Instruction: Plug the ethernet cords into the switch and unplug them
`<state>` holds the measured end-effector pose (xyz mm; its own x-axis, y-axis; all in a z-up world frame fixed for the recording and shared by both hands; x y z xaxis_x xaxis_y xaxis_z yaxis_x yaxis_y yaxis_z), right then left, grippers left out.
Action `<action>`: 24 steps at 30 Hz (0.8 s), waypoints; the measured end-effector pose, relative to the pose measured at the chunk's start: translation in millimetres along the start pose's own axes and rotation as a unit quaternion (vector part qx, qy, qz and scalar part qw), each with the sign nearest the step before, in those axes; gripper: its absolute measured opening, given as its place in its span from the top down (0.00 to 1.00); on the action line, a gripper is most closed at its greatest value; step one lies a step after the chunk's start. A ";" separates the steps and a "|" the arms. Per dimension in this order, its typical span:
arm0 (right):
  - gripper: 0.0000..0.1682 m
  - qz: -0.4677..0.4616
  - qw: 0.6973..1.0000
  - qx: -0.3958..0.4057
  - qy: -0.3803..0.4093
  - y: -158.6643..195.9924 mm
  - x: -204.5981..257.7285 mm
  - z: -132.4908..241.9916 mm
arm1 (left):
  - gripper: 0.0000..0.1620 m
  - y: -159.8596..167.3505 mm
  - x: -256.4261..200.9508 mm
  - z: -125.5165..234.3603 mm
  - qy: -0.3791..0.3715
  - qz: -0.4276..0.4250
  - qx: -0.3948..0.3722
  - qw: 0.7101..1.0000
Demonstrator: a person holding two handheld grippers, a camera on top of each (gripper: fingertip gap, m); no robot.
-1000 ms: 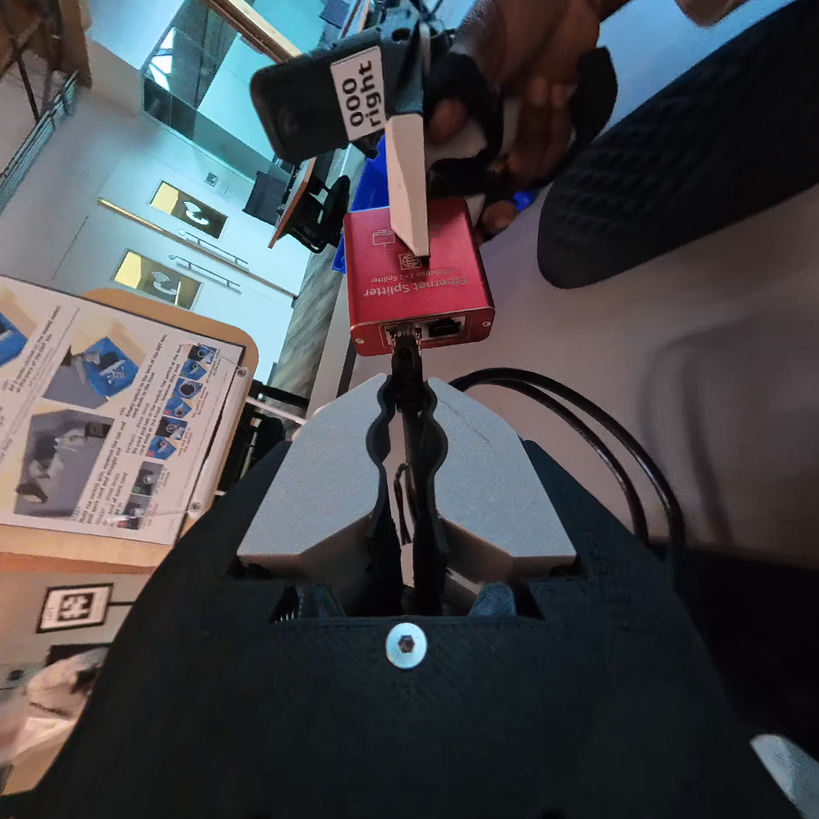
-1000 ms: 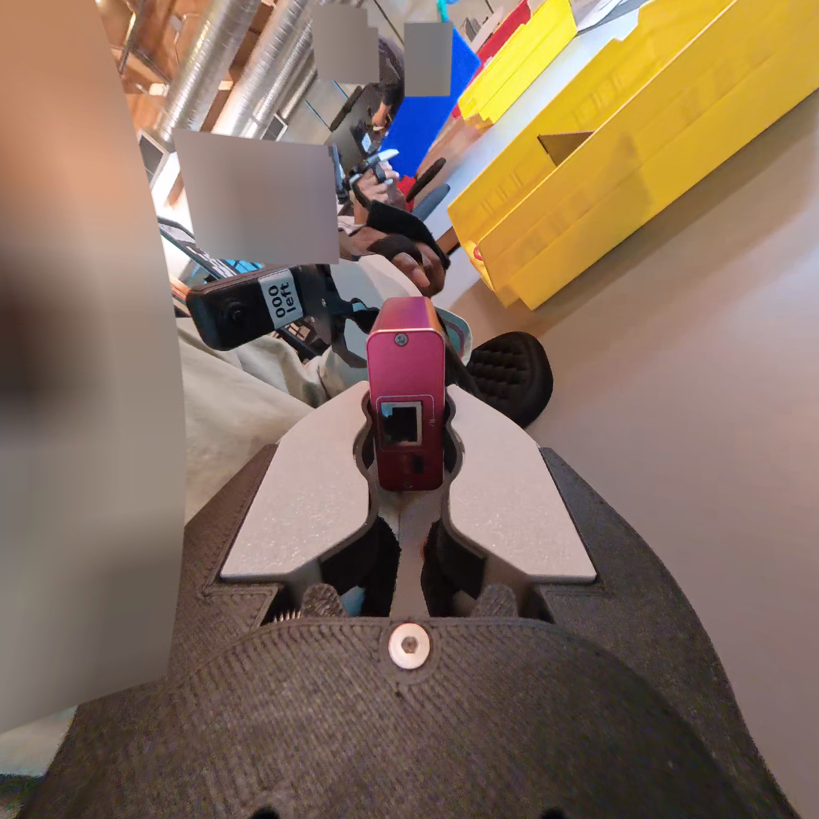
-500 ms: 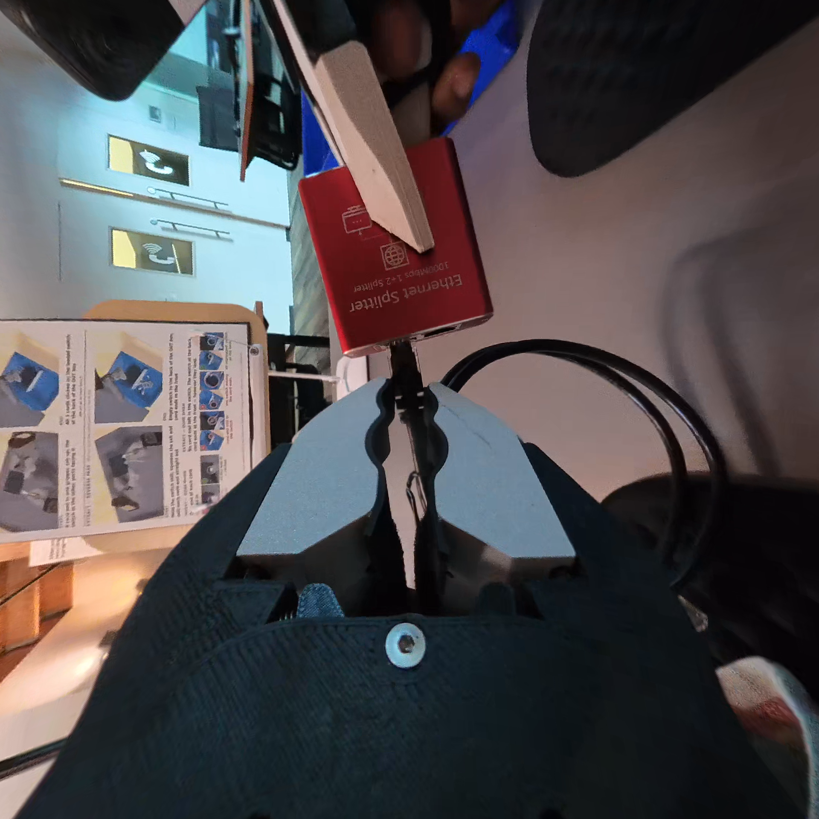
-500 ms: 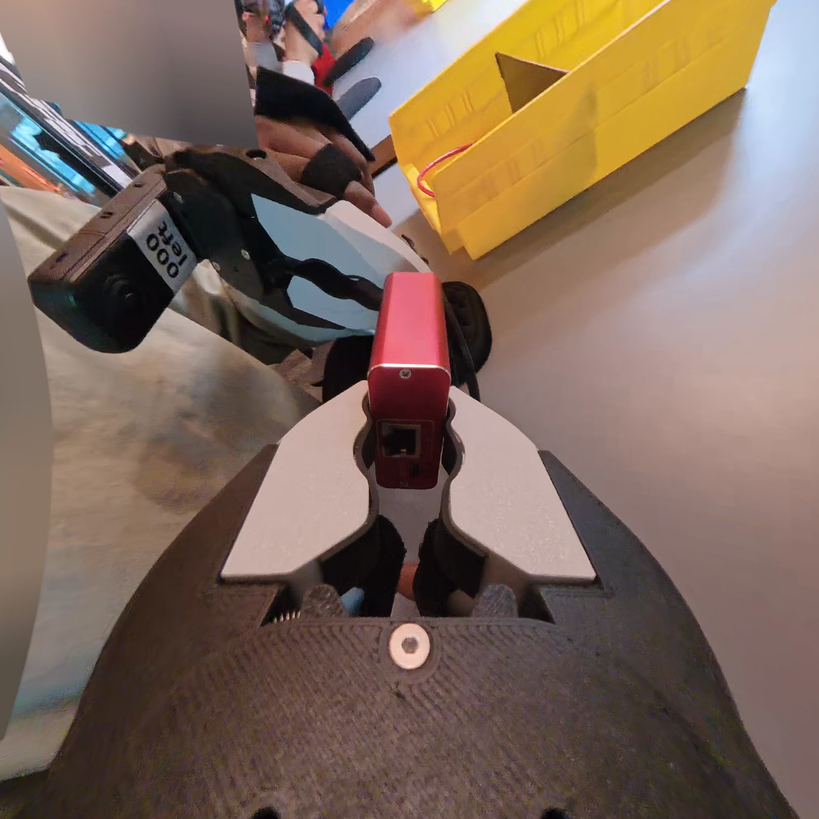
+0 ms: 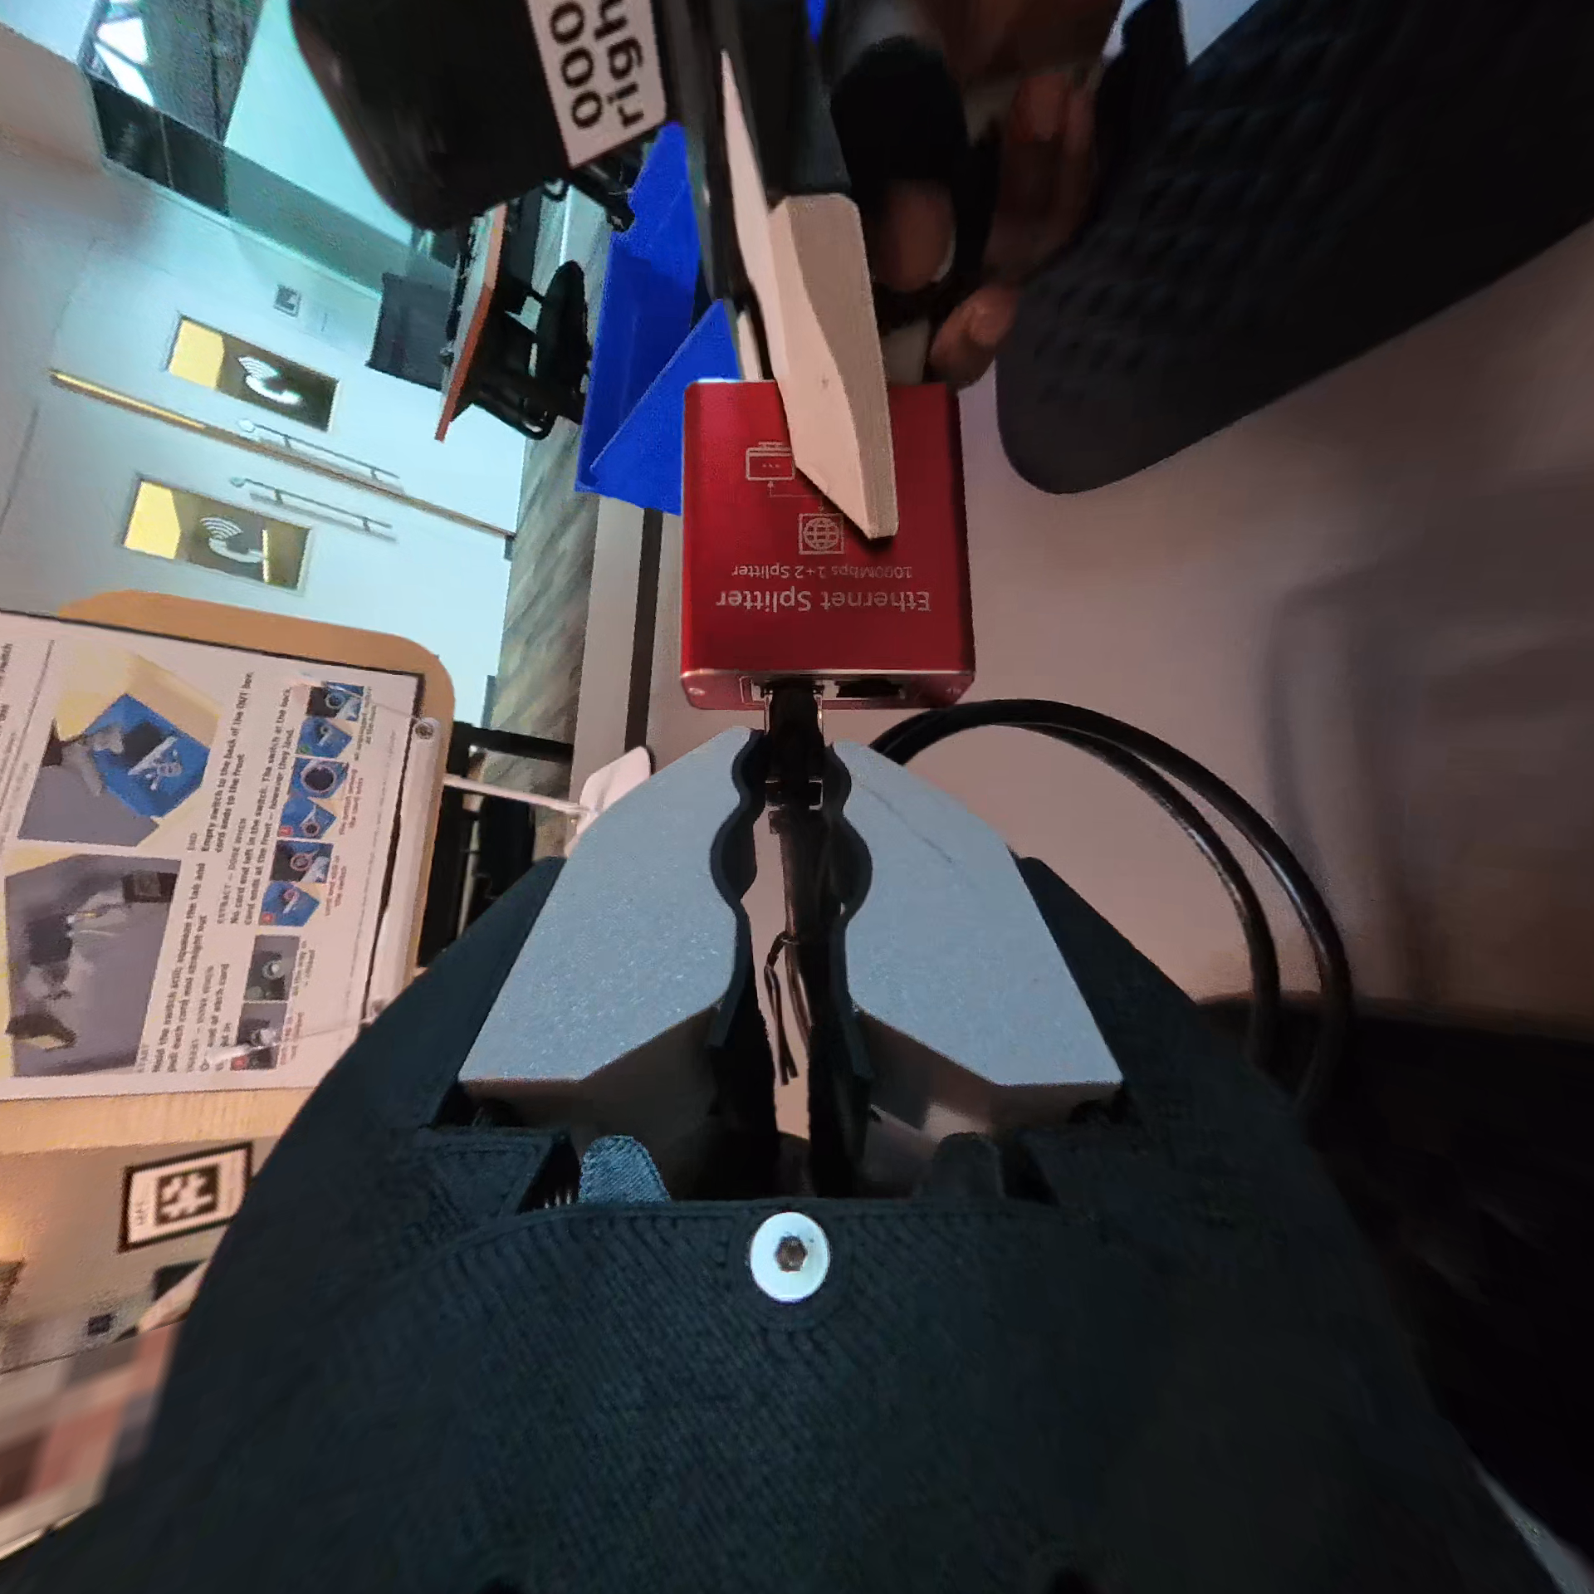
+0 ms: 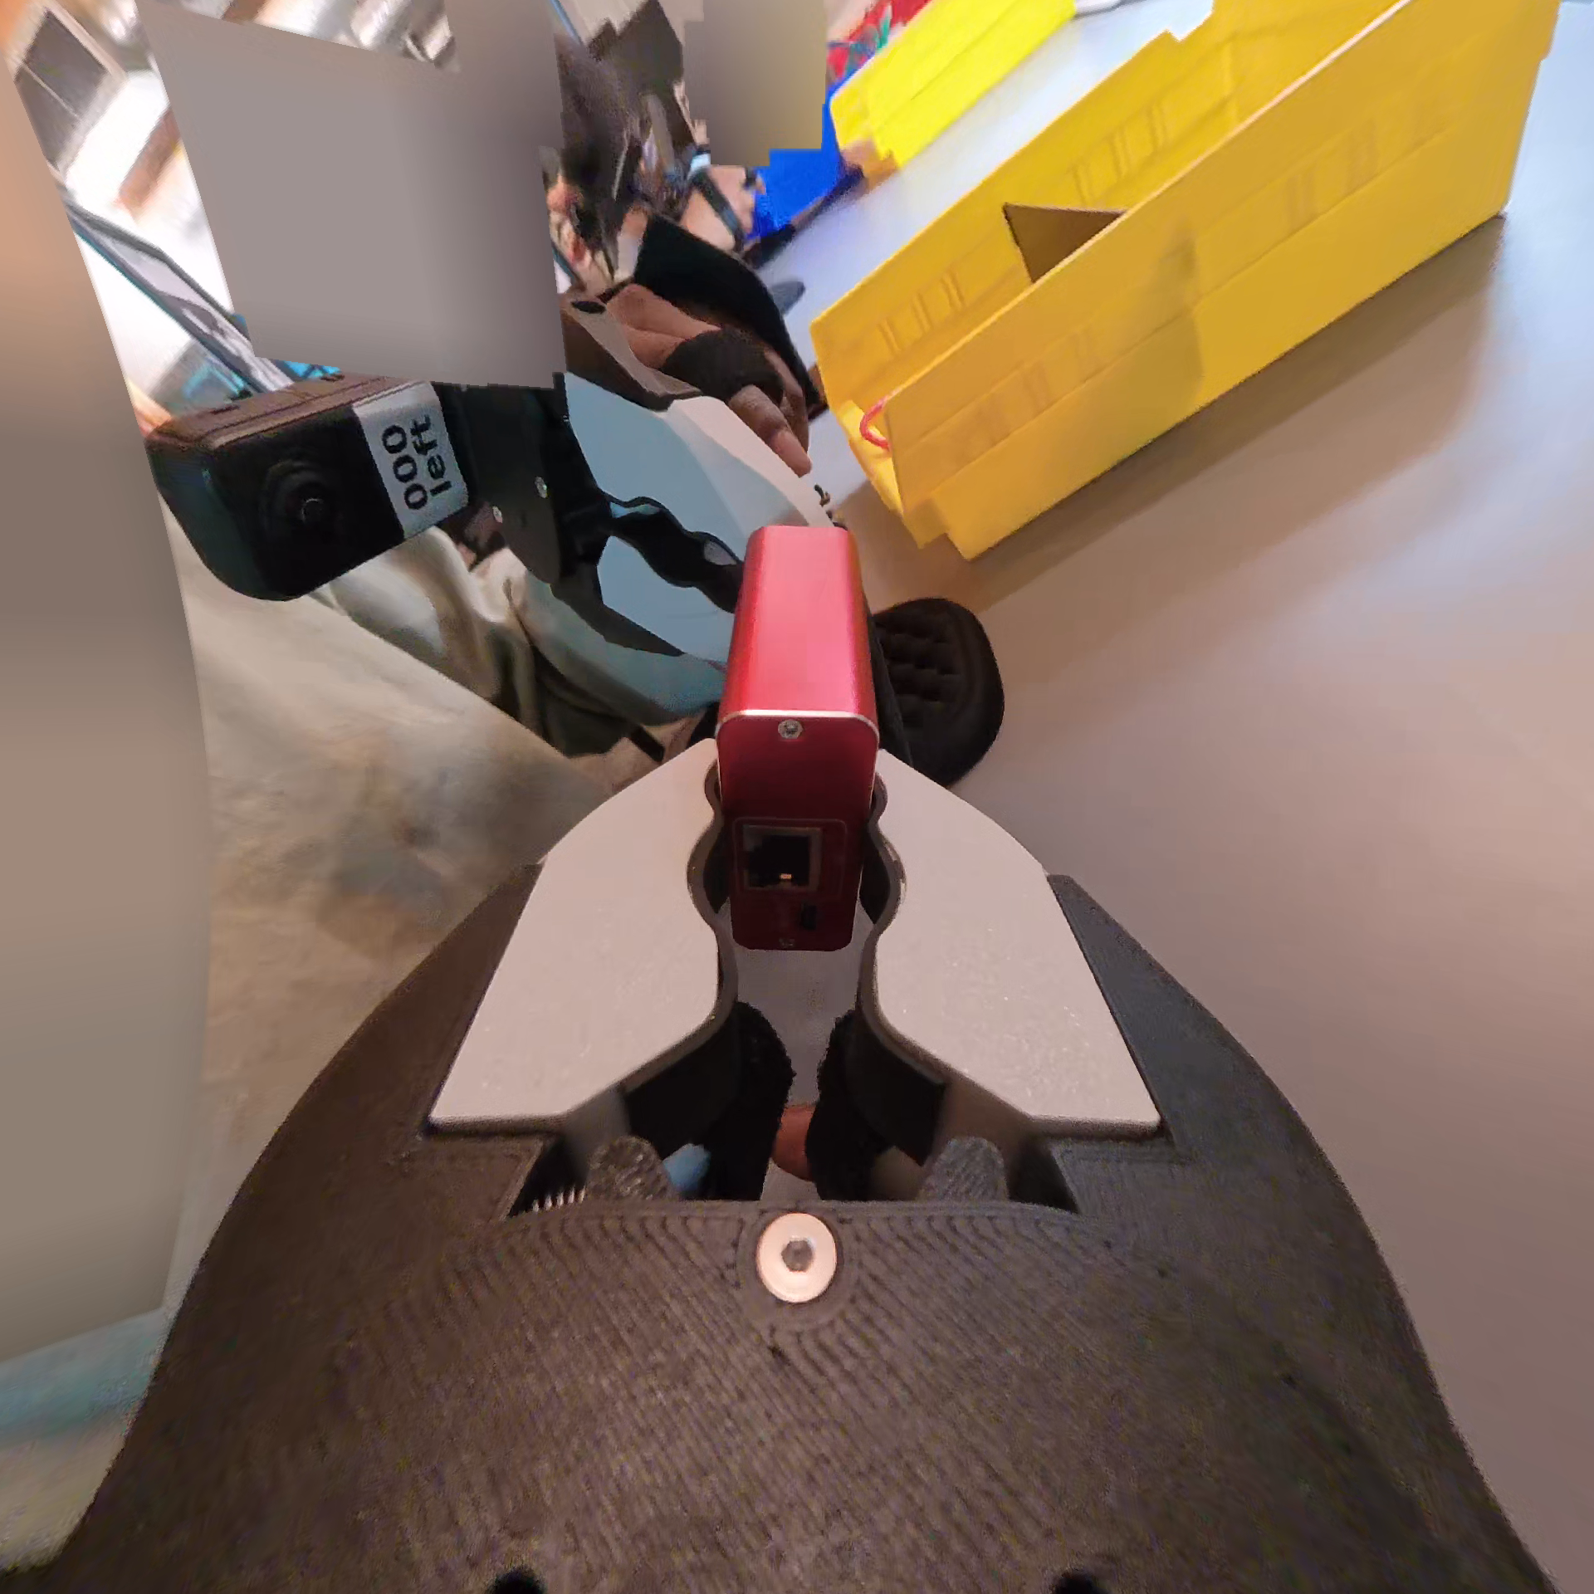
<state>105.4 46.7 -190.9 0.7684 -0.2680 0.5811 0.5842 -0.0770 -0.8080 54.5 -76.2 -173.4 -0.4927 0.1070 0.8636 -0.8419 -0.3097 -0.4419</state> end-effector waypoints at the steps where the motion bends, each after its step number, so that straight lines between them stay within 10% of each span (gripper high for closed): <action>1: 0.84 0.004 1.000 -0.012 0.001 -0.7 -1.2 -1.5 | 0.92 2.9 2.5 0.0 -0.002 0.011 -0.001 1.000; 9: 0.84 -0.007 0.985 -0.174 -0.018 -10.4 -7.1 23.7 | 0.74 34.9 50.6 45.4 -0.153 0.316 -0.093 0.932; 16: 0.84 -0.018 0.974 -0.226 -0.022 -4.0 -14.6 22.9 | 0.71 47.9 9.1 66.2 -0.051 0.543 -0.118 0.830; 24: 0.84 -0.035 0.962 -0.271 -0.031 2.1 -34.0 23.0 | 0.72 57.0 -2.5 77.1 0.010 0.501 -0.013 0.865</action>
Point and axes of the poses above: each gripper's, where its closed fingertips meet, z back along the fingers, y out of its underside, x = y × z across the jaws, the point moved 6 cm from there along z, back along the fingers, and after that the axes turned 11 degrees about -y, right-handed, at the moved point
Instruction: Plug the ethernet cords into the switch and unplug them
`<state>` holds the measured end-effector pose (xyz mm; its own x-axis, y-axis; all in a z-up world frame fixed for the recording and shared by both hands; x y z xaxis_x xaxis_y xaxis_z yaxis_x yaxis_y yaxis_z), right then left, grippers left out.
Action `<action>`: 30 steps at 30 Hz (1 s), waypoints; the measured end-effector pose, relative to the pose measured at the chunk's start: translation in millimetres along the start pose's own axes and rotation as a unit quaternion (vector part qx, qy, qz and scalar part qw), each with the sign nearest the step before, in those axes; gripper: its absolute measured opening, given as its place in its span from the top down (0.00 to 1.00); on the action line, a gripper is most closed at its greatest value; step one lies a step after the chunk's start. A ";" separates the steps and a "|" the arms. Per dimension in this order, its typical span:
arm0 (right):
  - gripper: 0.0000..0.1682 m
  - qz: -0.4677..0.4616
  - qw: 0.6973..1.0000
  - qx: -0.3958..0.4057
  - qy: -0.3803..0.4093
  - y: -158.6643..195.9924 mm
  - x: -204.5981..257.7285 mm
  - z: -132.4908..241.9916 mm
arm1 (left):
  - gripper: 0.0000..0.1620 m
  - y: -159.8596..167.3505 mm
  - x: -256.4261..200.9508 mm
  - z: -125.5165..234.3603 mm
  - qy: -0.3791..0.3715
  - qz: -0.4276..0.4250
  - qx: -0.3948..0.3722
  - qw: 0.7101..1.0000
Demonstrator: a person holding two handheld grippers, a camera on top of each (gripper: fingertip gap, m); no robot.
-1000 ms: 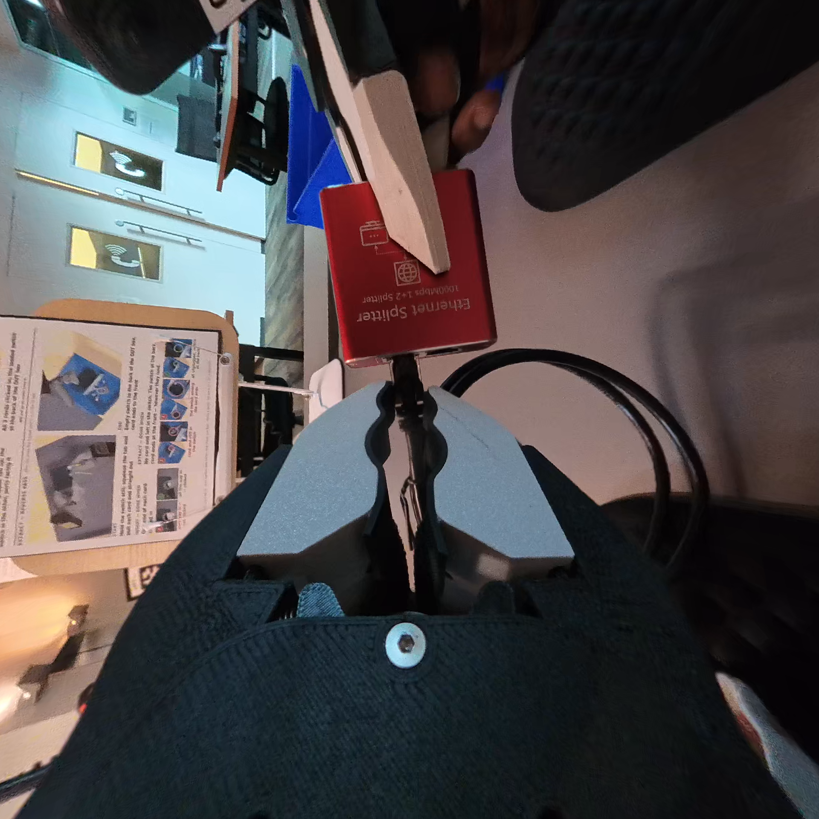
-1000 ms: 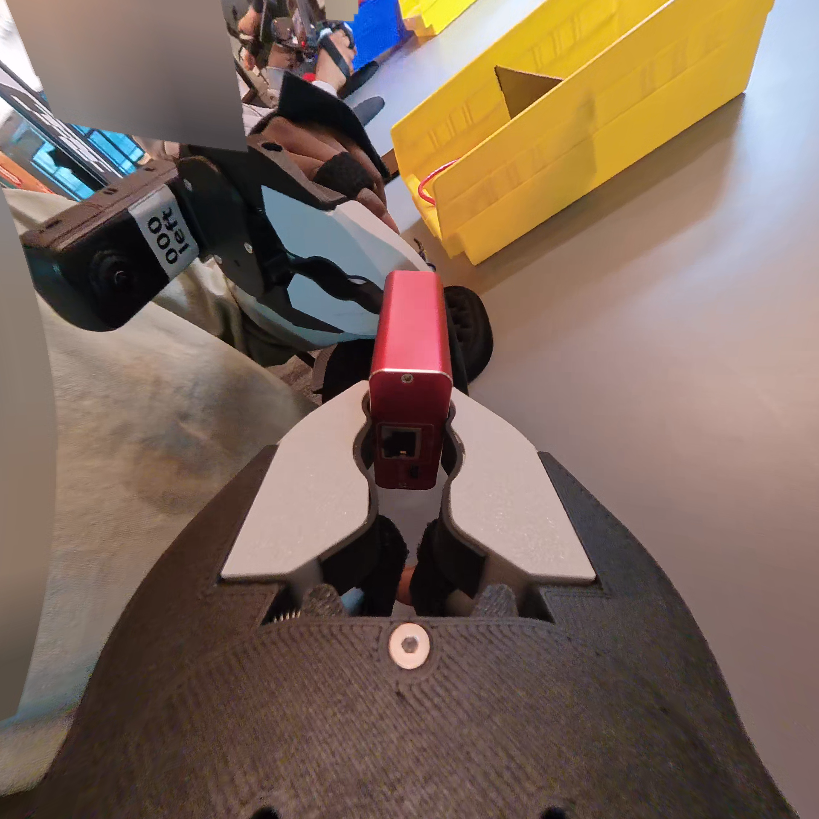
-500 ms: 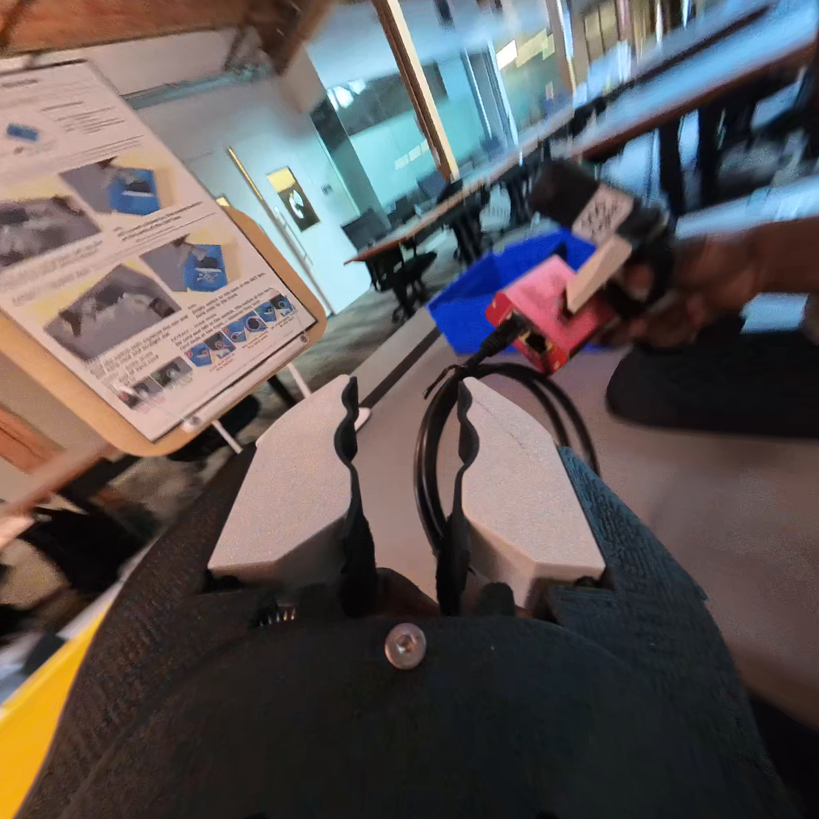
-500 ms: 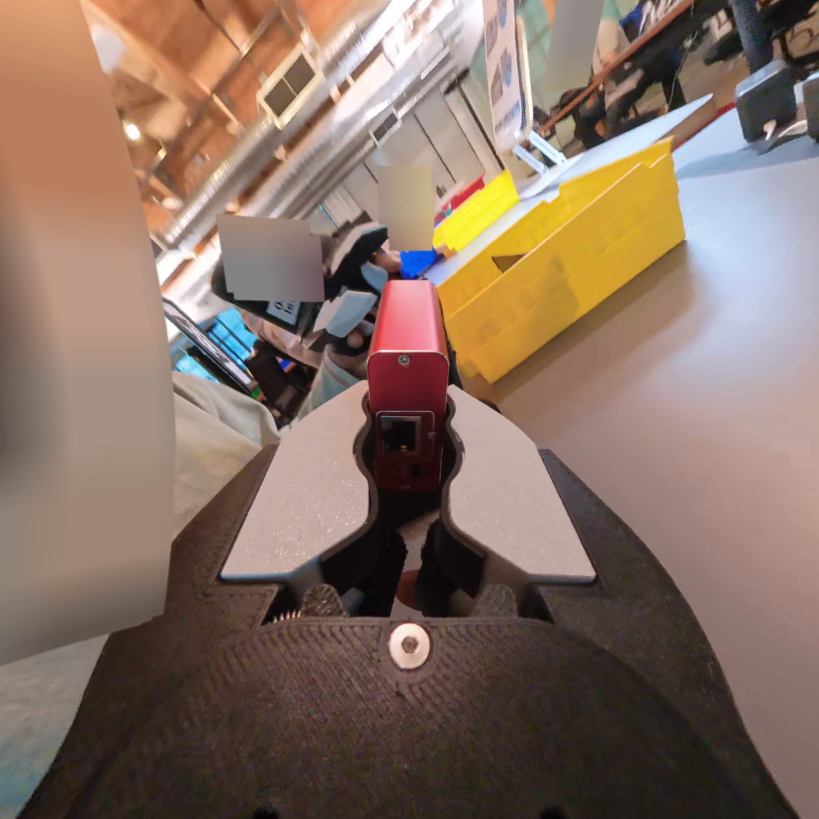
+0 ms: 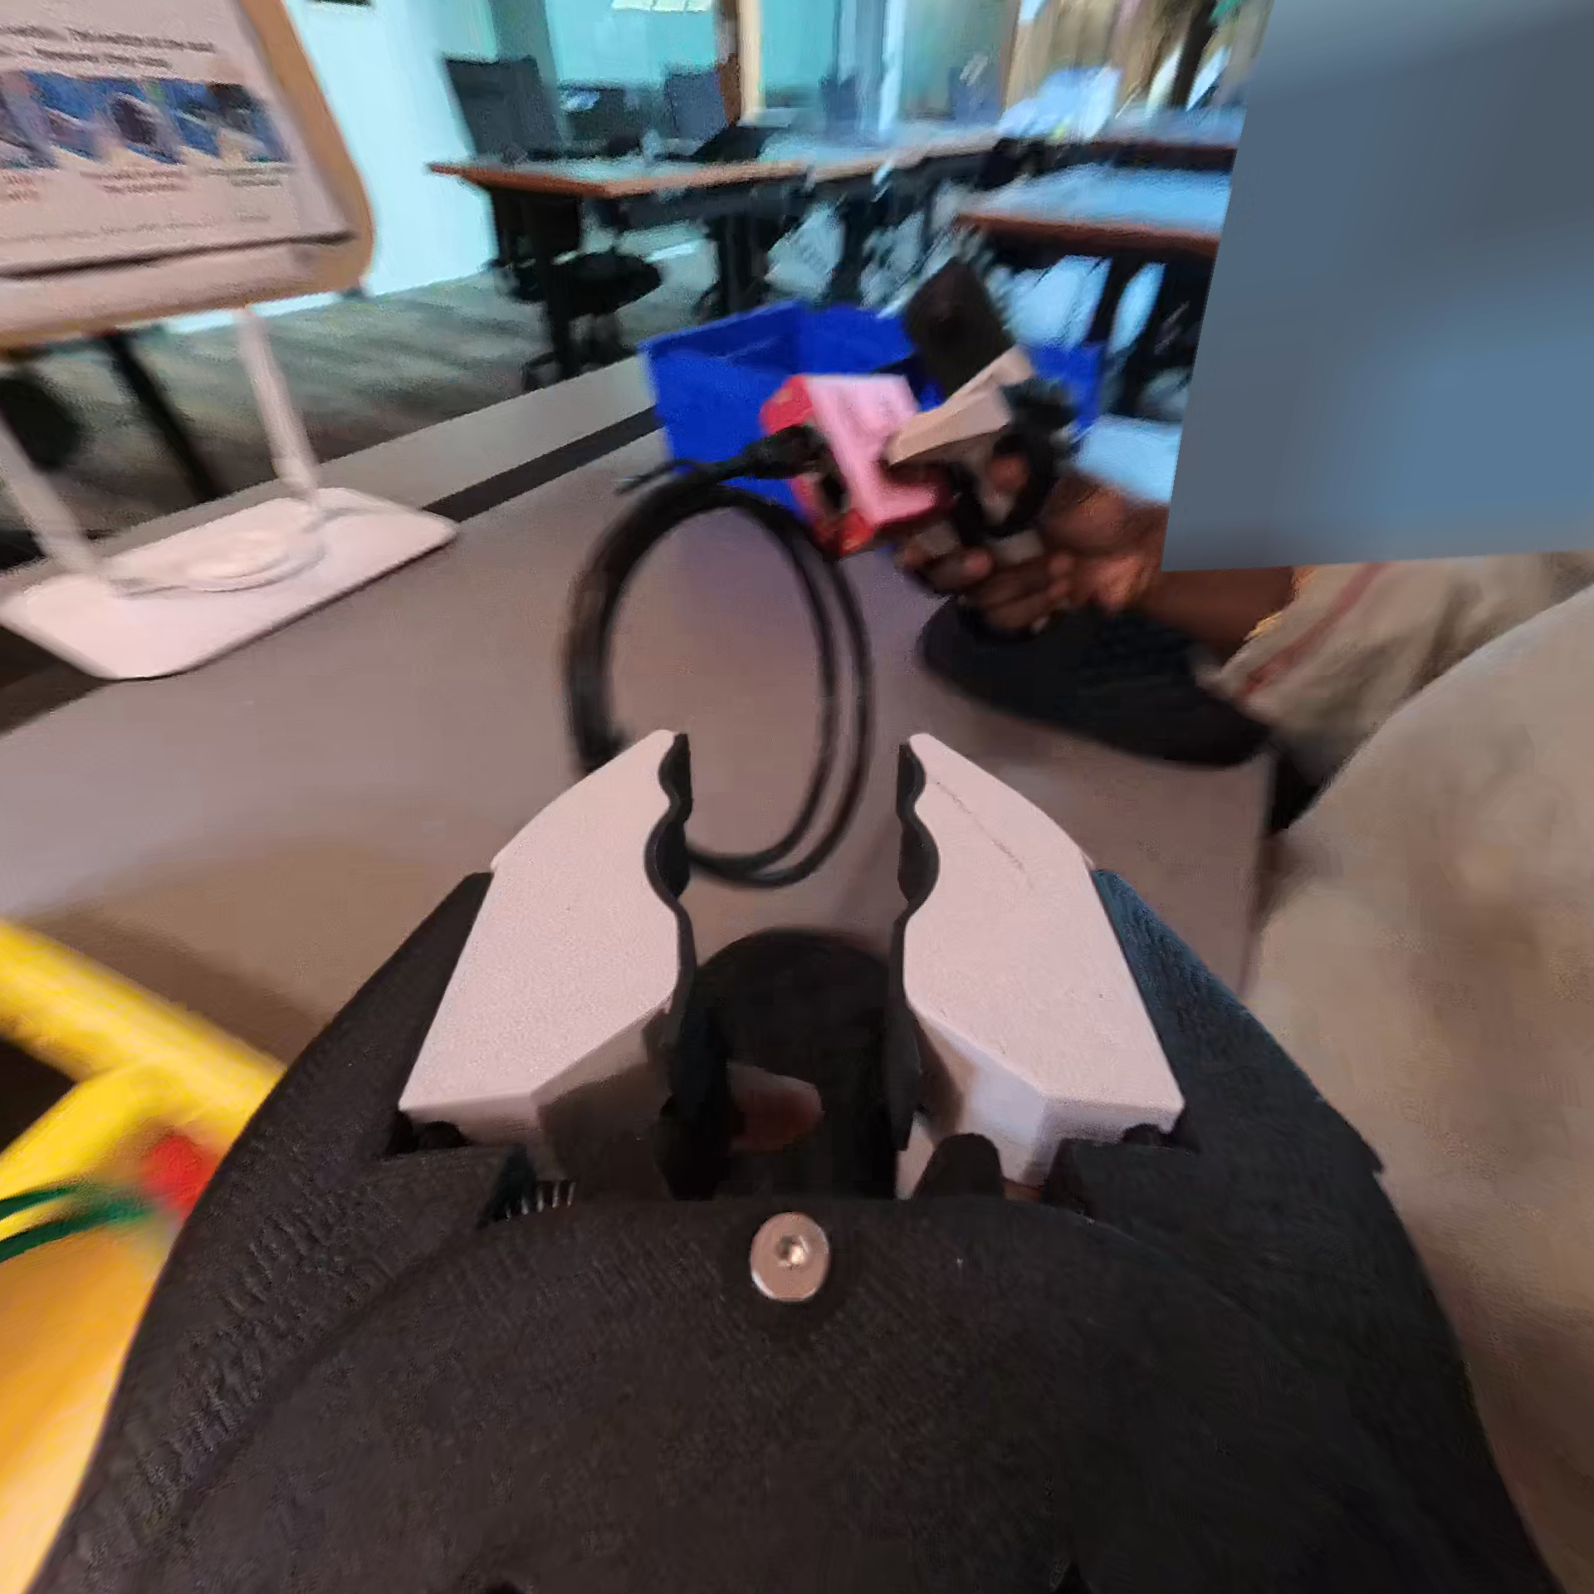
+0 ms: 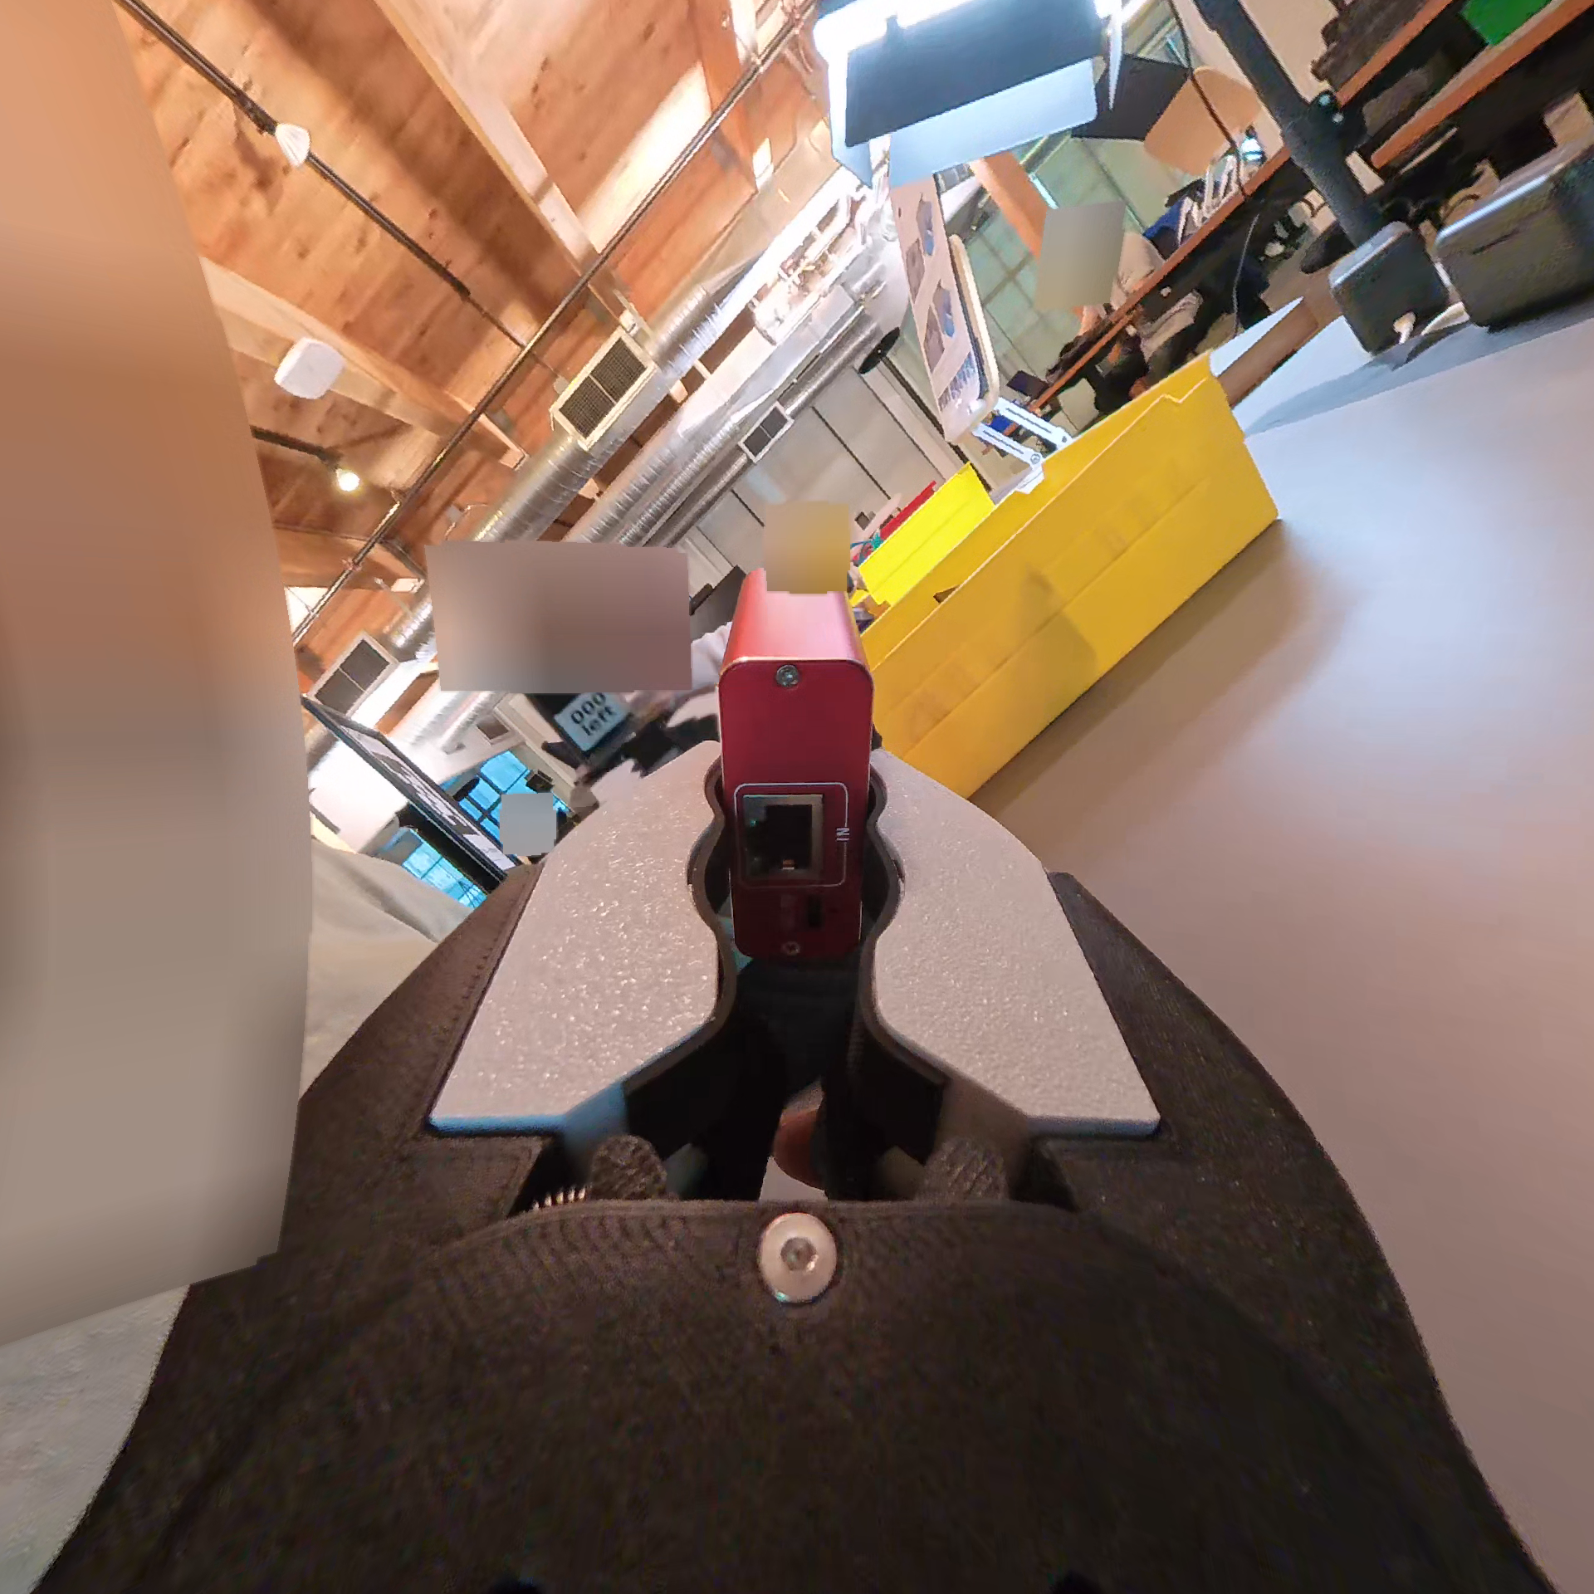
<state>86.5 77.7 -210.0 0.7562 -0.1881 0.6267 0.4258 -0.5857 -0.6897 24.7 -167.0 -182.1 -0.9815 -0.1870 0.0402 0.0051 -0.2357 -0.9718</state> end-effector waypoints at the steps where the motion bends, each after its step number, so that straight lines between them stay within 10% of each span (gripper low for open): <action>1: 0.84 -0.002 1.000 0.000 0.002 0.9 -1.8 1.3 | 0.72 -2.5 15.5 9.8 -0.047 -0.028 0.024 0.998; 7: 0.84 0.006 1.000 0.016 0.015 4.5 -6.1 3.3 | 0.73 15.9 135.1 104.7 -0.366 -0.008 0.291 0.884; 10: 0.84 0.009 1.000 0.017 0.014 5.5 -5.9 2.9 | 0.73 41.1 162.6 127.0 -0.411 0.025 0.384 0.827; 30: 0.84 -0.006 0.989 0.027 0.149 4.9 -22.8 17.7 | 0.92 98.9 192.0 95.6 -0.421 0.103 0.459 0.776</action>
<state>80.1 93.1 -234.1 0.5755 -0.4098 0.7077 0.4652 -0.5477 -0.6954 -144.9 -317.3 -248.2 -0.4718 -0.7757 0.4193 0.6577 -0.6263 -0.4186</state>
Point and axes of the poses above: each gripper's, where its closed fingertips meet, z back along the fingers, y out of its underside, x = y × z across the jaws, the point moved 6 cm from there along z, back along the fingers, and after that the axes turned 11 degrees about -y, right-handed, at the moved point
